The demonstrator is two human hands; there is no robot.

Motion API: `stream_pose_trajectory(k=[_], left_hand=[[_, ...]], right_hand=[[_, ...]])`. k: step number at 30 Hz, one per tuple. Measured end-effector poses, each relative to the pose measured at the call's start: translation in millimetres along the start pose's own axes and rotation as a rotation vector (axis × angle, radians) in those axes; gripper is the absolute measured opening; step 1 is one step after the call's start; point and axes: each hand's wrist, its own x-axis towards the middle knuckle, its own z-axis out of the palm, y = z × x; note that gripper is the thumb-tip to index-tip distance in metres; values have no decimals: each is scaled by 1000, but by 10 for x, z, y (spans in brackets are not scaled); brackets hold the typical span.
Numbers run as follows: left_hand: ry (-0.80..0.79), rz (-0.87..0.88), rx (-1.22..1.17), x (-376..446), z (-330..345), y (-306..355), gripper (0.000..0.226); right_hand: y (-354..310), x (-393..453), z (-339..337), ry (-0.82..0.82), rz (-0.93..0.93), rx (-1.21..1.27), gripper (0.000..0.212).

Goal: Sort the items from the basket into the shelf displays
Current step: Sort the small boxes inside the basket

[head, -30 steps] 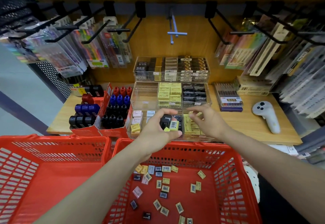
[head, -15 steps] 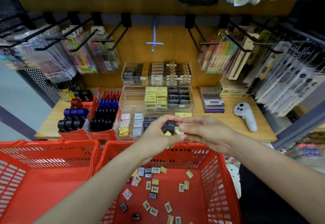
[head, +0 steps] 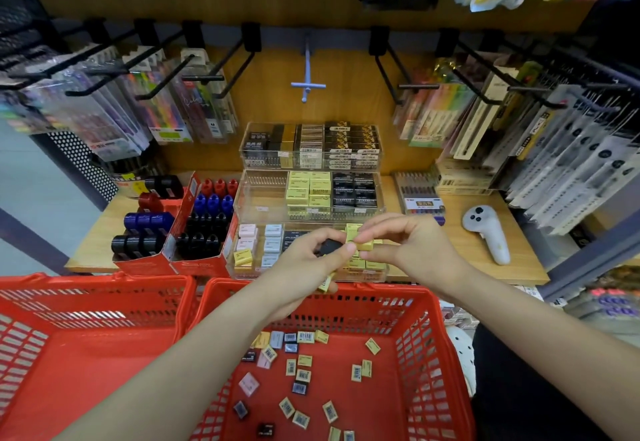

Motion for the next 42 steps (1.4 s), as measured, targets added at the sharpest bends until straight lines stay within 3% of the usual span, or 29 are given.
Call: stream_pose_trajectory(k=[6, 11, 14, 24, 29, 37, 42], left_hand=[[43, 16, 31, 7, -10, -12, 20], [152, -16, 27, 57, -39, -35, 14], [219, -52, 49, 111, -107, -66, 14], [197, -64, 9, 132, -172, -80, 17], [167, -66, 6, 107, -201, -61, 18], [133, -52, 49, 72, -202, -90, 31], [92, -19, 199, -44, -215, -62, 53]], right_hand=[[13, -36, -5, 13, 112, 109, 41], [258, 30, -105, 167, 94, -302, 30], [538, 65, -175, 169, 99, -580, 29], [987, 261, 266, 200, 94, -591, 28], [1076, 307, 282, 265, 84, -648, 16], [887, 294, 326, 288, 125, -571, 19], [240, 236, 389, -39, 99, -126, 13]])
